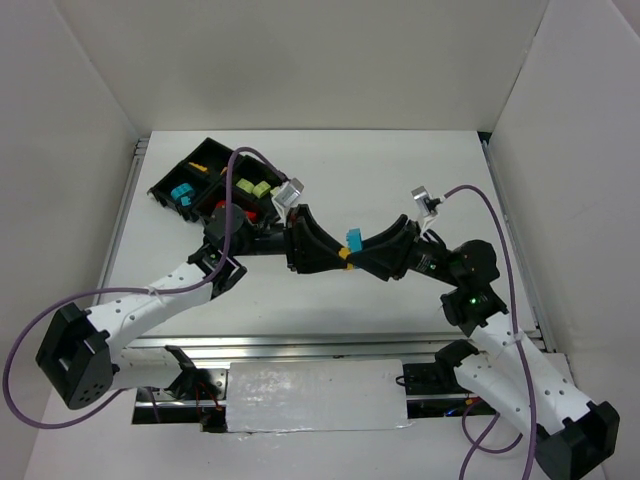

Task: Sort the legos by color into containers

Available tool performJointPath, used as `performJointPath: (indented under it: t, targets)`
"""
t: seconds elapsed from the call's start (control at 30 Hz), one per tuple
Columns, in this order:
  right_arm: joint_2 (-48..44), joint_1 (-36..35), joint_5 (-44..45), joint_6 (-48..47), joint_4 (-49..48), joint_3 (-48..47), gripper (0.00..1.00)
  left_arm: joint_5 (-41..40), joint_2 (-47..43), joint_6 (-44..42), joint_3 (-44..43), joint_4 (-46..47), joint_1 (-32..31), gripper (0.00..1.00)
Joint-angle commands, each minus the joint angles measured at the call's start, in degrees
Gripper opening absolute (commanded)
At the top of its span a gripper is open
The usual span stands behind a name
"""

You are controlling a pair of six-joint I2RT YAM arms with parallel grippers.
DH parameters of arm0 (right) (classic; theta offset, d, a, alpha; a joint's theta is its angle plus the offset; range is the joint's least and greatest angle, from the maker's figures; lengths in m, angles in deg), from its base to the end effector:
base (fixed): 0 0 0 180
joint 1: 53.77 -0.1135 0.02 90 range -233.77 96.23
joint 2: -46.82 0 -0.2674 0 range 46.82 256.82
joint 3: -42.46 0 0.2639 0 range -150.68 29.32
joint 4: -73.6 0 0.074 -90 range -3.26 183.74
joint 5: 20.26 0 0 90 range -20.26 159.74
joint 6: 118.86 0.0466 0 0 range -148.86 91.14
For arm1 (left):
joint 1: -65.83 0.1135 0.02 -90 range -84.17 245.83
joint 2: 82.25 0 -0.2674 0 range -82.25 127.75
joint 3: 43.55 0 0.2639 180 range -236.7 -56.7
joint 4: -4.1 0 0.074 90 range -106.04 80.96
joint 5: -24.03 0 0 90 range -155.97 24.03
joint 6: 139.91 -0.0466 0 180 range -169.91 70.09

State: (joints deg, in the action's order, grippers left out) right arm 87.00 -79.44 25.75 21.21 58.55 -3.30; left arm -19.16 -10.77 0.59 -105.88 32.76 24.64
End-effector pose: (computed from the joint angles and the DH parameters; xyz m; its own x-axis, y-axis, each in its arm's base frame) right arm 0.1473 0.1067 0.3496 -0.4844 0.3793 -0.7883 -0.8196 0.1184 0.5606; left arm 0.1999 -0.2201 0.3605 -0.5870 -0.1881 -0.7874 0.8096 -0.1300 -0.5724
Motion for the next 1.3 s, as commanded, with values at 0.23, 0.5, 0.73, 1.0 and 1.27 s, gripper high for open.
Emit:
performJointPath:
  t: [0.23,0.5,0.73,1.0,1.27]
  targets:
    - [-2.22,-0.08,3.13,-9.11,7.63,-2.71,0.00,3.81,-10.22,-3.75,1.98,1.07,5.42,0.00]
    - [-1.60,0.09,9.68,-10.15,12.87,-3.58,0.00,-4.75,-12.33,-6.98,0.07,-13.90,12.07,0.00]
    - [-4.15,0.09,16.04,-12.80,23.07,-4.64,0.00,-35.72,-12.51,-13.49,-12.76,-47.92,23.78,0.00]
    - [-5.99,-0.08,22.10,-15.08,31.96,-6.93,0.00,-49.78,-0.83,-10.78,-25.23,-60.87,34.59,0.00]
    - [-5.12,0.09,24.74,-15.00,33.99,-4.39,0.00,-63.14,26.75,-10.42,-49.28,-62.81,39.17,0.00]
